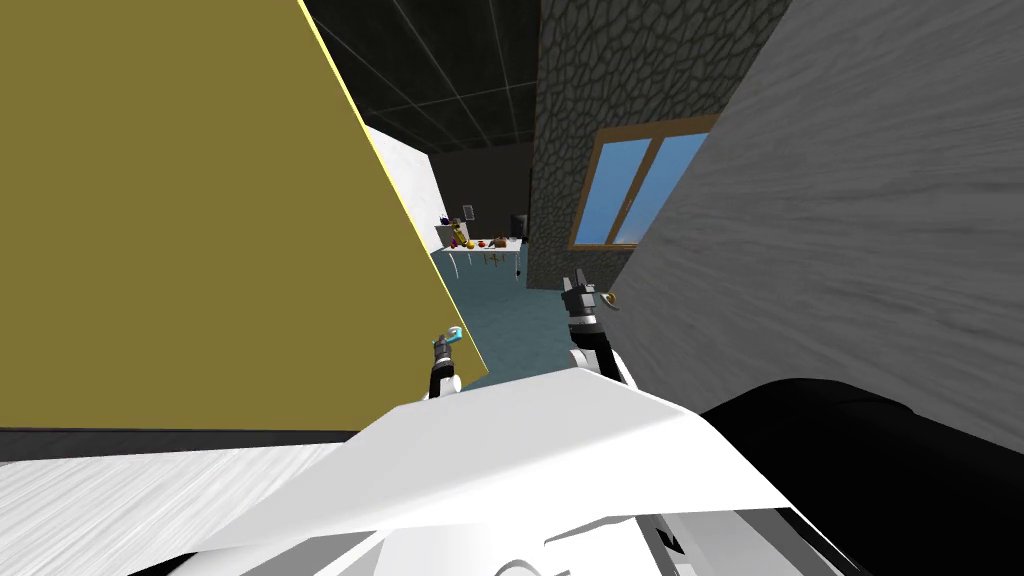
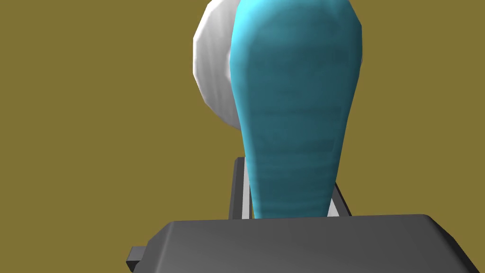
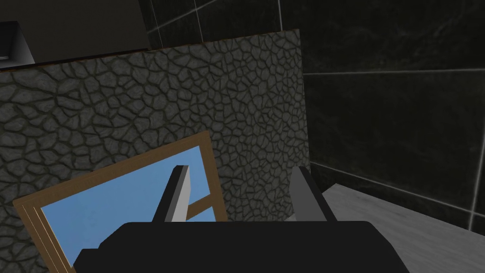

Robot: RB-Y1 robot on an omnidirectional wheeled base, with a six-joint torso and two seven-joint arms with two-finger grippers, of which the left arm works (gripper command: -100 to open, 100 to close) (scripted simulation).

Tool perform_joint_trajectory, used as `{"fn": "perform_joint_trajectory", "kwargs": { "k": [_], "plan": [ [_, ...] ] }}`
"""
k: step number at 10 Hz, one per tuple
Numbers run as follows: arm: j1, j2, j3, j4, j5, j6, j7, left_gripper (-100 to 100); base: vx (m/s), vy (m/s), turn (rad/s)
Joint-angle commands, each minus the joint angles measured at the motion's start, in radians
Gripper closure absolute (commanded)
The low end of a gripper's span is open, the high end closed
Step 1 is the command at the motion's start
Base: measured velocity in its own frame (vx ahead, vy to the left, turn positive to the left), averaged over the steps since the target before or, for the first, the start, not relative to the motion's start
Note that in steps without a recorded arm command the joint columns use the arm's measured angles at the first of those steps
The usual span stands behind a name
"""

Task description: Push the door open

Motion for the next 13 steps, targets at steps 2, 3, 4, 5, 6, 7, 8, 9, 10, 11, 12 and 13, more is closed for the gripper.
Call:
{"fn": "perform_joint_trajectory", "kwargs": {
  "k": [2,3,4,5,6,7,8,9,10,11,12,13],
  "plan": [
    [0.001,0.007,0.015,-0.008,0.010,-0.004,-0.007,100,0.167,-0.017,0.030],
    [0.002,0.012,0.033,-0.006,0.024,-0.006,-0.014,100,0.172,-0.021,0.035],
    [0.003,0.013,0.038,-0.006,0.028,-0.007,-0.016,100,0.184,-0.044,0.054],
    [0.004,0.015,0.048,-0.005,0.035,-0.008,-0.020,100,0.173,-0.054,0.059],
    [0.004,0.017,0.058,-0.004,0.042,-0.009,-0.024,100,0.204,-0.024,0.059],
    [0.005,0.019,0.068,-0.003,0.050,-0.010,-0.028,100,0.207,-0.021,0.029],
    [0.005,0.019,0.068,-0.003,0.050,-0.010,-0.028,100,0.136,0.000,0.022],
    [0.006,0.023,0.088,-0.001,0.065,-0.013,-0.036,100,0.187,-0.026,0.051],
    [0.007,0.025,0.098,0.000,0.073,-0.014,-0.040,100,0.235,-0.037,0.085],
    [0.008,0.027,0.108,0.001,0.081,-0.016,-0.044,100,0.225,-0.043,0.067],
    [0.009,0.029,0.118,0.001,0.088,-0.017,-0.048,100,0.196,-0.033,0.056],
    [0.009,0.031,0.127,0.002,0.095,-0.018,-0.052,100,0.183,-0.025,0.043]
  ]
}}
